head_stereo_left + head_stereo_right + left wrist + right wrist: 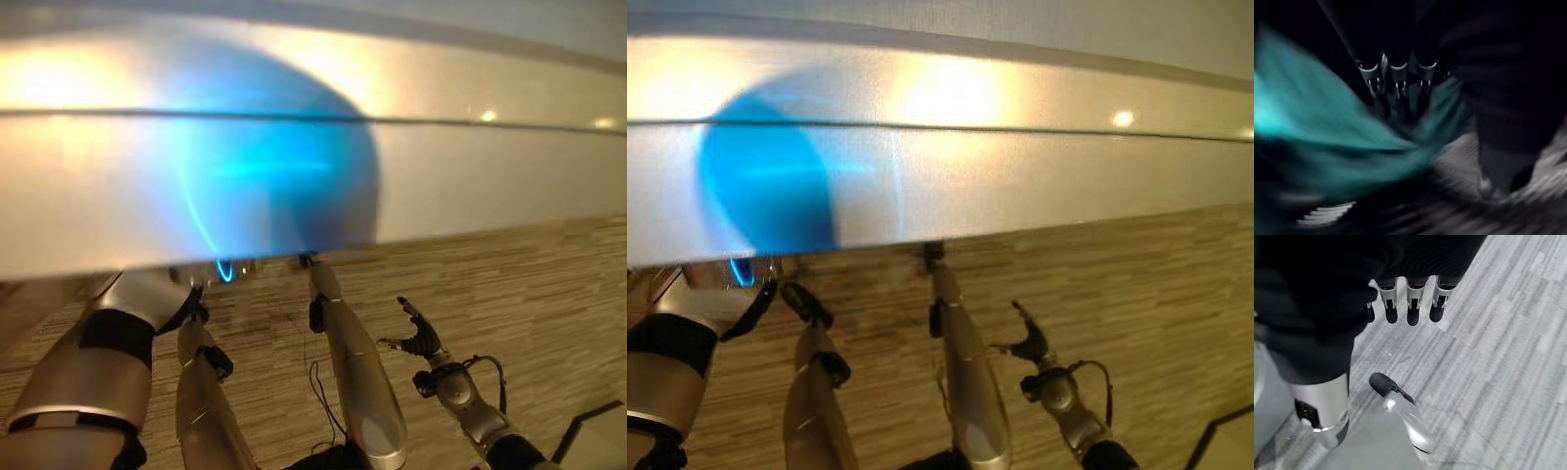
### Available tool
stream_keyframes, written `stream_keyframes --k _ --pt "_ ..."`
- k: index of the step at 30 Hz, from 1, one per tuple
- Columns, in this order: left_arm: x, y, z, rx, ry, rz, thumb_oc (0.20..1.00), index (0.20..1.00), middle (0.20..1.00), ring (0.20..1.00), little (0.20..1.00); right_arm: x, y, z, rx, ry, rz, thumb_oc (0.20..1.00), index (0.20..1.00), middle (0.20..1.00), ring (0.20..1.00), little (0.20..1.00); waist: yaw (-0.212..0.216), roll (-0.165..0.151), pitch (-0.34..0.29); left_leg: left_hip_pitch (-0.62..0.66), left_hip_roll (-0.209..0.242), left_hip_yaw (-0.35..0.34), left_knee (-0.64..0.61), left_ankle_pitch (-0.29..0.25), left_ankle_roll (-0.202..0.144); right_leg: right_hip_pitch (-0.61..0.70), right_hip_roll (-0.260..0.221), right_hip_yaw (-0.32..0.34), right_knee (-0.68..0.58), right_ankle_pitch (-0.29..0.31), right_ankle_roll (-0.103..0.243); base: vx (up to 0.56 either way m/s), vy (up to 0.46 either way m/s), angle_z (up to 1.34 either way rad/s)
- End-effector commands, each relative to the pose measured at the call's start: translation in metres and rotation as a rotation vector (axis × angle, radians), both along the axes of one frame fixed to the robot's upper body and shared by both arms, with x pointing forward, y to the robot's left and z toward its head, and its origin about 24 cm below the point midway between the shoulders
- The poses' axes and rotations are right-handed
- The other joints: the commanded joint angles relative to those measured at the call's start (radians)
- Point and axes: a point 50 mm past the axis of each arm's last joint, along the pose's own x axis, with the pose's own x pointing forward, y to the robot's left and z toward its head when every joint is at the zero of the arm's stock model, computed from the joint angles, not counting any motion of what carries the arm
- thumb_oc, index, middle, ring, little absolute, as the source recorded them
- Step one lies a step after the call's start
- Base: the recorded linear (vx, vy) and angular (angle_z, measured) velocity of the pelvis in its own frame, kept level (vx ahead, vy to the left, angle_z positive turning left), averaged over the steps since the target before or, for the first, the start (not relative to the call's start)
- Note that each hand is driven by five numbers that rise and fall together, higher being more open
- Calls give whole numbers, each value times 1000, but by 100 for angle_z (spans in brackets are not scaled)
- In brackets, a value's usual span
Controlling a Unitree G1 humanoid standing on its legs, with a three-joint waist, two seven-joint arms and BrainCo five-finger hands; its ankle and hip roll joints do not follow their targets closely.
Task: Grab the laundry basket,head to the washer,open it,put in the laundry and shut it.
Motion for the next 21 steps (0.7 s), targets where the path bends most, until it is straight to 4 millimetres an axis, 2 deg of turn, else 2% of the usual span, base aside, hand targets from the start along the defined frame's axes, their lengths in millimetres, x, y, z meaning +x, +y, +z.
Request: stream_keyframes --k 1,2,3,6,10,11,12,13,15,16,18,21 --pt "-3 14 41 250 -34 108 1000 1000 1000 1000 1000 -25 -26 -19 -47 125 -40 1000 1000 1000 1000 1000 14 65 -100 16 49 -53 171 -164 -17 -31 -27 -41 35 -39 109 -55 19 3" --pt "1 13 16 350 30 118 1000 1000 1000 1000 1000 -28 -23 -24 -45 149 -31 1000 1000 1000 1000 1000 22 63 -97 21 49 -54 175 -171 -15 -21 -29 -42 35 -42 109 -41 24 5" --pt "1 13 16 350 30 118 1000 1000 1000 1000 1000 -28 -23 -24 -45 149 -31 1000 1000 1000 1000 1000 22 62 -98 21 49 -54 175 -171 -15 -21 -29 -42 35 -42 109 -38 28 11" --pt "1 21 -56 436 194 74 1000 1000 1000 1000 1000 -35 -25 -31 -44 189 -49 1000 1000 1000 1000 1000 44 69 -92 32 43 -58 184 -181 -11 2 -39 -44 32 -45 108 -35 37 10" --pt "1 21 -56 436 194 74 1000 1000 1000 1000 1000 -35 -25 -31 -44 189 -49 1000 1000 1000 1000 1000 44 69 -92 32 43 -58 184 -181 -11 2 -39 -44 32 -45 108 -3 5 5" --pt "-4 21 -79 438 235 38 1000 1000 1000 1000 1000 -37 -25 -33 -41 206 -61 1000 1000 1000 1000 1000 55 72 -87 35 40 -59 186 -184 -8 10 -42 -45 31 -48 107 -23 52 6" --pt "-13 26 -110 439 299 5 1000 1000 1000 1000 1000 -42 -26 -38 -39 232 -75 1000 1000 1000 1000 1000 67 76 -85 47 39 -60 192 -192 -7 24 -43 -43 31 -51 107 -83 194 3" --pt "-60 20 -207 268 490 -137 1000 1000 1000 1000 1000 -53 -34 -46 -71 295 -104 1000 1000 1000 1000 1000 98 86 -83 95 23 -65 217 -224 7 86 -61 -38 25 -53 103 -96 216 -5" --pt "-87 18 -248 159 594 -169 1000 1000 1000 1000 1000 -55 -40 -48 -100 313 -113 1000 1000 1000 1000 1000 110 91 -90 124 6 -64 224 -235 18 126 -75 -36 18 -49 100 -76 199 -11" --pt "-114 17 -281 49 690 -198 1000 1000 1000 1000 1000 -55 -47 -47 -129 324 -120 1000 1000 1000 1000 1000 124 100 -96 173 1 -67 235 -254 27 185 -85 -33 9 -48 99 -42 176 -7" --pt "-141 18 -309 12 789 -221 1000 1000 1000 1000 1000 -57 -52 -49 -154 346 -122 1000 1000 1000 1000 1000 135 106 -103 227 -5 -69 252 -271 39 255 -100 -35 -2 -45 99 -29 157 8" --pt "-176 17 -342 -44 927 -256 1000 1000 1000 1000 1000 -59 -57 -53 -176 382 -130 1000 1000 1000 1000 1000 150 115 -111 317 -15 -78 295 -311 61 370 -123 -42 -9 -51 101 -35 181 24"
